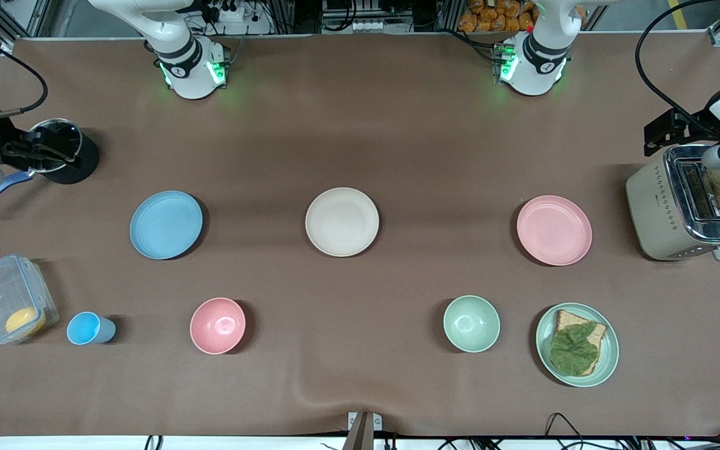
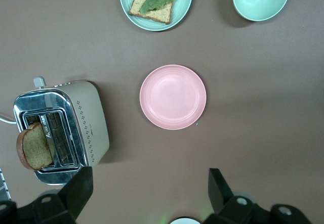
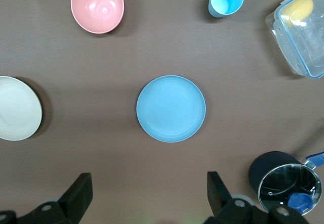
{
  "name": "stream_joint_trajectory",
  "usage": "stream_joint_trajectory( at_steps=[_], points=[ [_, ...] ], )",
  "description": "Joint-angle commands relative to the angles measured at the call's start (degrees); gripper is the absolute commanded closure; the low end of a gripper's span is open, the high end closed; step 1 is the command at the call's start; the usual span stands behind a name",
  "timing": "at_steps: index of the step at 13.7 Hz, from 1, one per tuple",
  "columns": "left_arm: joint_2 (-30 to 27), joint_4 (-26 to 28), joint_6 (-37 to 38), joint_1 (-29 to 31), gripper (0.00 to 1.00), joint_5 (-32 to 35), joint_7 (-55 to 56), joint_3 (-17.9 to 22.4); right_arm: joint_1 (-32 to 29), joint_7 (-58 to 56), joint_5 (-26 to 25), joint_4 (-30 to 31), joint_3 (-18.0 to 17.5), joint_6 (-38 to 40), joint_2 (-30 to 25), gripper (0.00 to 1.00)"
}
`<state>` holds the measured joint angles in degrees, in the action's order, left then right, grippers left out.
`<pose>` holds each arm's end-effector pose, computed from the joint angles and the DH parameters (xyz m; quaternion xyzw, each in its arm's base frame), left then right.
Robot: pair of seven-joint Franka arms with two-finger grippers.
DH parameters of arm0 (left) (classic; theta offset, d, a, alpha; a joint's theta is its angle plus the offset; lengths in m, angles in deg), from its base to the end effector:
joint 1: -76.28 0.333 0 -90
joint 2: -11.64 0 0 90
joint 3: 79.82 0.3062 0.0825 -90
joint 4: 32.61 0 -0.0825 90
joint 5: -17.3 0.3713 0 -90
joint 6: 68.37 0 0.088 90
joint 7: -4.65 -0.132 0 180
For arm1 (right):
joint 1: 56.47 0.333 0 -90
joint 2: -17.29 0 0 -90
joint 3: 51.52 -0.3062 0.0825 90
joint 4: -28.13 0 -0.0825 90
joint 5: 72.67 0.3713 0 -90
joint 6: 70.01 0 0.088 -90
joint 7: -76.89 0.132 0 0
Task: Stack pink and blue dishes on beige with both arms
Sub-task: 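Move the left gripper down over the pink plate's rim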
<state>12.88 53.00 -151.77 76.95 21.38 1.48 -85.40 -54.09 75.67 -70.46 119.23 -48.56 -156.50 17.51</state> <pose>0.5341 -0.0352 0.6035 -0.9967 0.0674 0.0295 0.0349 0.5334 -0.0001 0.5740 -0.9989 -0.0059 0.0418 0.0198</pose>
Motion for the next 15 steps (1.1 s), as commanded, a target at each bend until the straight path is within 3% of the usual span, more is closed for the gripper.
stream_joint_trajectory(
  at_steps=[1, 6, 15],
  points=[
    [-0.3, 0.2, -0.4, 0.4, 0.00, -0.8, -1.3, 0.0, -1.2, 0.8, 0.3, -0.7, -0.9, 0.7, 0.2, 0.00],
    [0.8, 0.3, -1.3, 0.5, 0.00, -0.8, -1.9, 0.1, -1.2, 0.8, 0.3, -0.7, -0.9, 0.7, 0.2, 0.00],
    [5.3, 10.4, -14.6, 2.3, 0.00, -0.6, -1.6, -0.1, -1.2, 0.7, 0.3, -0.7, -0.9, 0.7, 0.3, 0.00]
  ],
)
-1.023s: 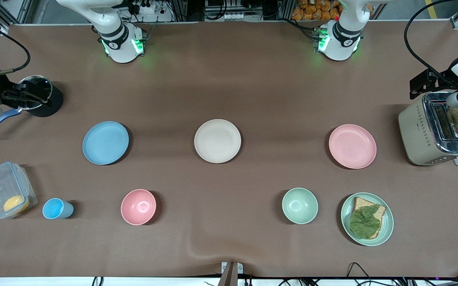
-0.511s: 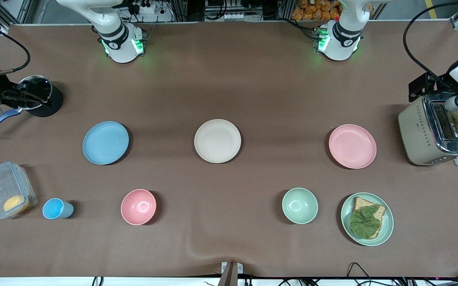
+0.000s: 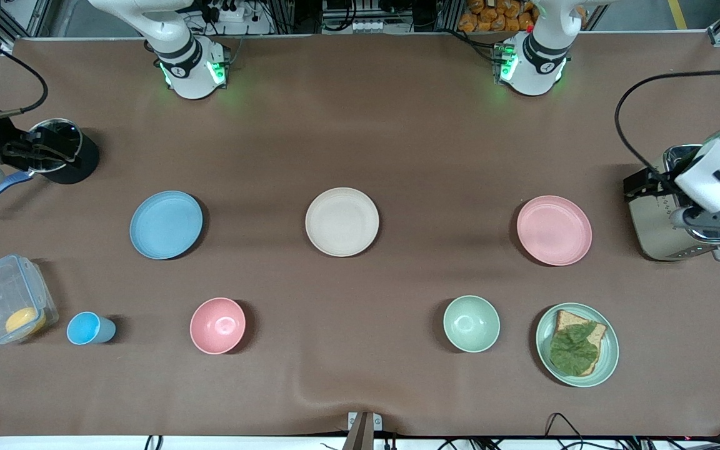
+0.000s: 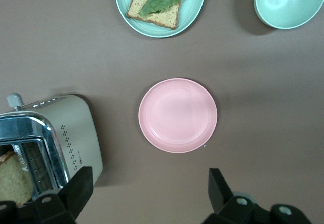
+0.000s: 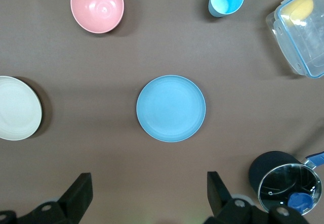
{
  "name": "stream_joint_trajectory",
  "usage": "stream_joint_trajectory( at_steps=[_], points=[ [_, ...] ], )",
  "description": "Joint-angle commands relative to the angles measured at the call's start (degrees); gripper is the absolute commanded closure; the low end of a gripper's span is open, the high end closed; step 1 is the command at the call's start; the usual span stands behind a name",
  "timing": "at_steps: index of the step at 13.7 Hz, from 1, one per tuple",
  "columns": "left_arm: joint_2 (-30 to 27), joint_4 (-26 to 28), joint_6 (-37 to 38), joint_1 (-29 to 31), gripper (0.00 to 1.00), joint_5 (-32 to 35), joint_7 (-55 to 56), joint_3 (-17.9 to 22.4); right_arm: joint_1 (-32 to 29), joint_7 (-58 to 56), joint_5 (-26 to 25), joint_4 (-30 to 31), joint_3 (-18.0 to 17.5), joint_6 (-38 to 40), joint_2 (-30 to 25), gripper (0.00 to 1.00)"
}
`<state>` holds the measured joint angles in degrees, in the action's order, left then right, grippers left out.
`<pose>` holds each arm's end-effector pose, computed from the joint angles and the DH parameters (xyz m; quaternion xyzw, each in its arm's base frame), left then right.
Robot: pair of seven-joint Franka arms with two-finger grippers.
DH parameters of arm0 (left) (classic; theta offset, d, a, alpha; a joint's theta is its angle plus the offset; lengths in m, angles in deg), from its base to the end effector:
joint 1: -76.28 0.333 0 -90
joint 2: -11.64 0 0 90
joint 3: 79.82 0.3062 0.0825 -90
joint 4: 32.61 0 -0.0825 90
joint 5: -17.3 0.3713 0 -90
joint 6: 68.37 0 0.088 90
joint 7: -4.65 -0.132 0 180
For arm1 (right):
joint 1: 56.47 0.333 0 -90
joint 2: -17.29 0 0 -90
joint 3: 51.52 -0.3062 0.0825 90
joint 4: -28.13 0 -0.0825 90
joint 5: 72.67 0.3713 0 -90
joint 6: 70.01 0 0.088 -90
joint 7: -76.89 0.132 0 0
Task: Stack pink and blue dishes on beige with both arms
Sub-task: 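Move the left gripper down over the pink plate's rim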
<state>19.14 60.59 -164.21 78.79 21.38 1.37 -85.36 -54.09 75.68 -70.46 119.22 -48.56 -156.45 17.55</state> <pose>0.5782 -0.0193 0.4995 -0.9969 0.0599 0.0421 0.0288 0.5334 -0.0001 0.5736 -0.9989 -0.0059 0.0425 0.0198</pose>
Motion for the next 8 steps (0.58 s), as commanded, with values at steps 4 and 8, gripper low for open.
stream_joint_trajectory(
  at_steps=[4, 8],
  points=[
    [-0.2, 4.7, -3.6, 0.5, 0.00, -0.6, -1.5, -0.2, -1.2, 0.7, 0.3, -0.7, -0.9, 0.7, 0.3, 0.00],
    [-0.7, 10.4, -9.7, 0.7, 0.00, -0.3, -1.6, 0.0, -1.2, 0.7, 0.3, -0.7, -0.9, 0.7, 0.3, 0.00]
  ],
)
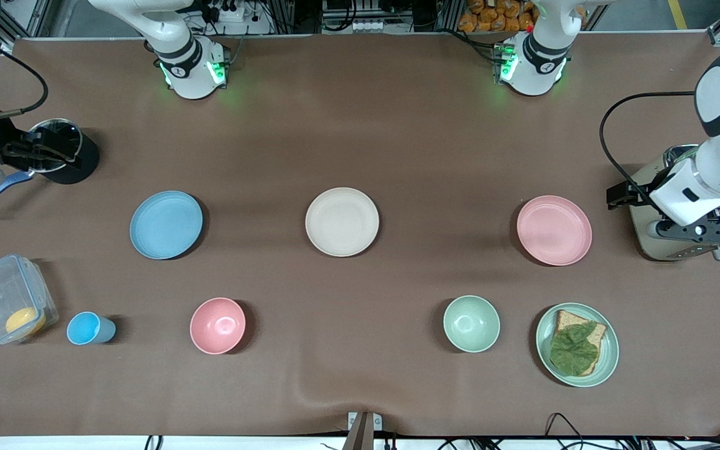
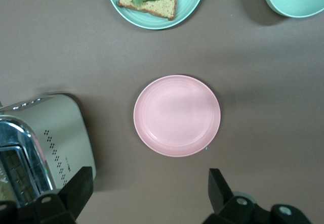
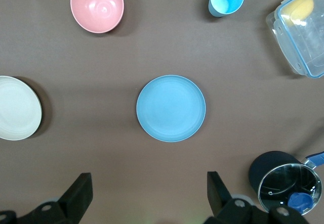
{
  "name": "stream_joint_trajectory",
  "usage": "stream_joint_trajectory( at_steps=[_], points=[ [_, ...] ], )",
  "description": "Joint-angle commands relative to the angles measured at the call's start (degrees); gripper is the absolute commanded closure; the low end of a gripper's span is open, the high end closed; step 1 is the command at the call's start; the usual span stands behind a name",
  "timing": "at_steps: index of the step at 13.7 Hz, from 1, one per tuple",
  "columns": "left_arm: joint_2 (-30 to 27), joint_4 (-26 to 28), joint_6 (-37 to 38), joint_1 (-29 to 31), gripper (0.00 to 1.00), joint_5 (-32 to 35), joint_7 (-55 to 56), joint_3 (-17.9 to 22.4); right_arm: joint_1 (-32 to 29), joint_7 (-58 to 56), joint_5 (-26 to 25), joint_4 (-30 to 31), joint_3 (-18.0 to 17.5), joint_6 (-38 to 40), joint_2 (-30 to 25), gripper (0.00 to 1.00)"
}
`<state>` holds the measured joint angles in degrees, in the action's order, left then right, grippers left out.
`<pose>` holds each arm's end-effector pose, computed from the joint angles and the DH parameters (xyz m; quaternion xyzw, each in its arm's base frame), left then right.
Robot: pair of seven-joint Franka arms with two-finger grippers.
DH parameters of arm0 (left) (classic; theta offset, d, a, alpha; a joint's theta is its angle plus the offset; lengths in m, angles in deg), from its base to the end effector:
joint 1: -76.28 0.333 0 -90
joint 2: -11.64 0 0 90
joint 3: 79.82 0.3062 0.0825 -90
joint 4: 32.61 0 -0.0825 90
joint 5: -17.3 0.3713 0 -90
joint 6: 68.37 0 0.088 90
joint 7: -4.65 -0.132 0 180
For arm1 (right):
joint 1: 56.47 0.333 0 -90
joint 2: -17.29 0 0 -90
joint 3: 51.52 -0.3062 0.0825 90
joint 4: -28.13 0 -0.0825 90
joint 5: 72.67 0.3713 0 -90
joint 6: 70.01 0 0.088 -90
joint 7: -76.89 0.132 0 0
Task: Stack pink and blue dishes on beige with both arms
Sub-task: 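Move the left gripper down over the pink plate's rim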
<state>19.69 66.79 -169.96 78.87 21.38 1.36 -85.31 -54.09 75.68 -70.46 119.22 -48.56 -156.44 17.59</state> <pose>0.5774 -0.0192 0.4522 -0.9964 0.0627 0.0508 0.0276 0.5336 0.0000 0.5732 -0.9989 -0.0059 0.0430 0.0198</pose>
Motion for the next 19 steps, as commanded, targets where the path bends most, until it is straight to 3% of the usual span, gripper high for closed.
stream_joint_trajectory(
  at_steps=[1, 7, 19],
  points=[
    [-1.4, 5.0, -4.8, 1.1, 0.00, -0.3, -1.6, 0.0, -1.2, 0.7, 0.3, -0.7, -0.9, 0.6, 0.2, 0.00],
    [-0.3, 8.3, -9.1, 2.6, 0.00, -0.3, -1.7, -0.2, -1.2, 0.7, 0.3, -0.7, -0.9, 0.6, 0.2, 0.00],
    [2.9, 8.4, -12.7, 2.4, 0.00, -0.3, -1.6, -0.2, -1.3, 0.7, 0.3, -0.7, -0.9, 0.6, 0.2, 0.00]
  ],
)
